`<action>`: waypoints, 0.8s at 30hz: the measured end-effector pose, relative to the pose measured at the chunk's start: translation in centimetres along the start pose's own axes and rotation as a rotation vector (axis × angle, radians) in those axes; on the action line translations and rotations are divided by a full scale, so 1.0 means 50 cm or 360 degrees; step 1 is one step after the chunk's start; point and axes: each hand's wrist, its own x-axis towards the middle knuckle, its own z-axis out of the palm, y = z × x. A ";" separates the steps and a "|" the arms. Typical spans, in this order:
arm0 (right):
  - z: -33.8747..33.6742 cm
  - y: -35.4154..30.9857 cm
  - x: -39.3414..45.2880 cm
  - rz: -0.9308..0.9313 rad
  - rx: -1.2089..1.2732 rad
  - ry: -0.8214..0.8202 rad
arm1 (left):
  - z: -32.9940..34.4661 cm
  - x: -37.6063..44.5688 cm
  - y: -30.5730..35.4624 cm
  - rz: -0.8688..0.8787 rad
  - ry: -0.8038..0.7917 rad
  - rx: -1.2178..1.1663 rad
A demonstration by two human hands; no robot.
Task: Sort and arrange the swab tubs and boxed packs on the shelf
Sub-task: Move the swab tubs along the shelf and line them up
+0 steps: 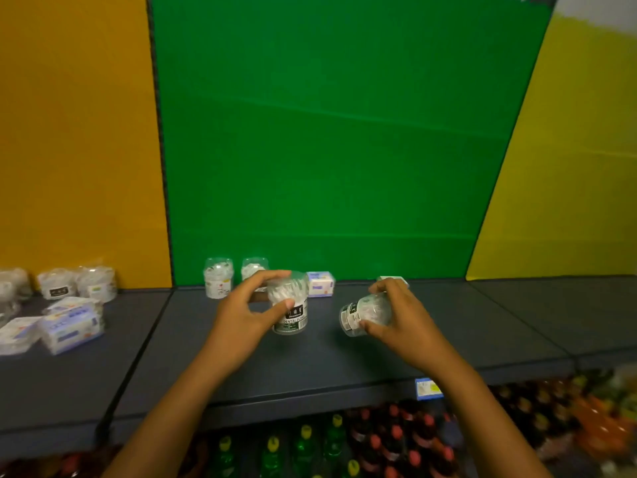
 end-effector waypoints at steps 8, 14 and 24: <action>-0.107 0.117 -0.046 0.0146 -0.0093 0.0094 | 0.154 0.045 0.019 0.0030 -0.0184 -0.0125; -0.146 0.220 -0.037 0.0160 -0.0124 0.0142 | 0.263 0.102 -0.020 0.0022 -0.0234 -0.0144; -0.203 0.402 0.098 0.0167 -0.0100 0.0131 | 0.443 0.268 -0.068 0.0012 -0.0156 -0.0123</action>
